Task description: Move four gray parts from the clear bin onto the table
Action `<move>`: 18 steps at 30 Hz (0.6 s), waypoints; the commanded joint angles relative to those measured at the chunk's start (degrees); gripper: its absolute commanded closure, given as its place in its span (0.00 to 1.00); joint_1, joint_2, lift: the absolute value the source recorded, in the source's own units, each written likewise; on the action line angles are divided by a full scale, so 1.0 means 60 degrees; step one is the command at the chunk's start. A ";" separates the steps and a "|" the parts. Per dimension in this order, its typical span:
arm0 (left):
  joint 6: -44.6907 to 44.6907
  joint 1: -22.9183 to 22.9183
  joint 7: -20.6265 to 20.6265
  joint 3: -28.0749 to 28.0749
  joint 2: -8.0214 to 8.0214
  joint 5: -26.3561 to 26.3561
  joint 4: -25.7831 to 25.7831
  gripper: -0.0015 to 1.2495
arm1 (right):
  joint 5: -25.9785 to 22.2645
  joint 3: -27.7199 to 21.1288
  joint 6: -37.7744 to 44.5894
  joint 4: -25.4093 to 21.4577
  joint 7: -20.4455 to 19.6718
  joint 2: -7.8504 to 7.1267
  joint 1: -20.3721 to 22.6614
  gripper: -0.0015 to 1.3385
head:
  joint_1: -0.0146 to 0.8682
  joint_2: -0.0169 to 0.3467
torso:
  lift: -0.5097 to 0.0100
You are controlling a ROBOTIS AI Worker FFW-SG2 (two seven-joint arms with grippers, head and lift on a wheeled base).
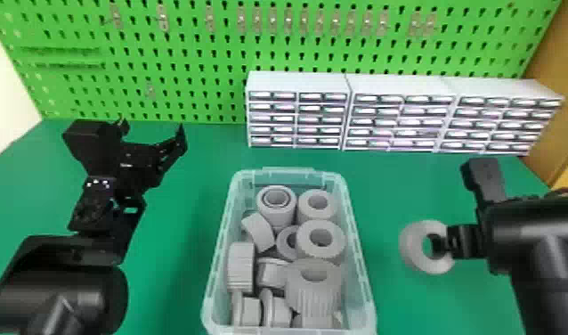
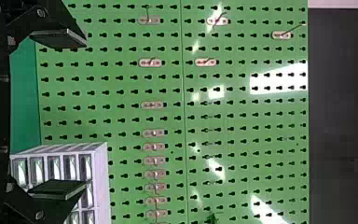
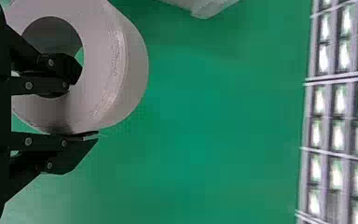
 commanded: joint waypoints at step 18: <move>0.0186 -0.0015 -0.0109 -0.0045 0.0000 -0.0015 0.0005 0.17 | 0.0087 0.0241 0.0044 0.1718 0.0001 0.0036 0.0033 0.88 | 0.78 0.14 | 0.89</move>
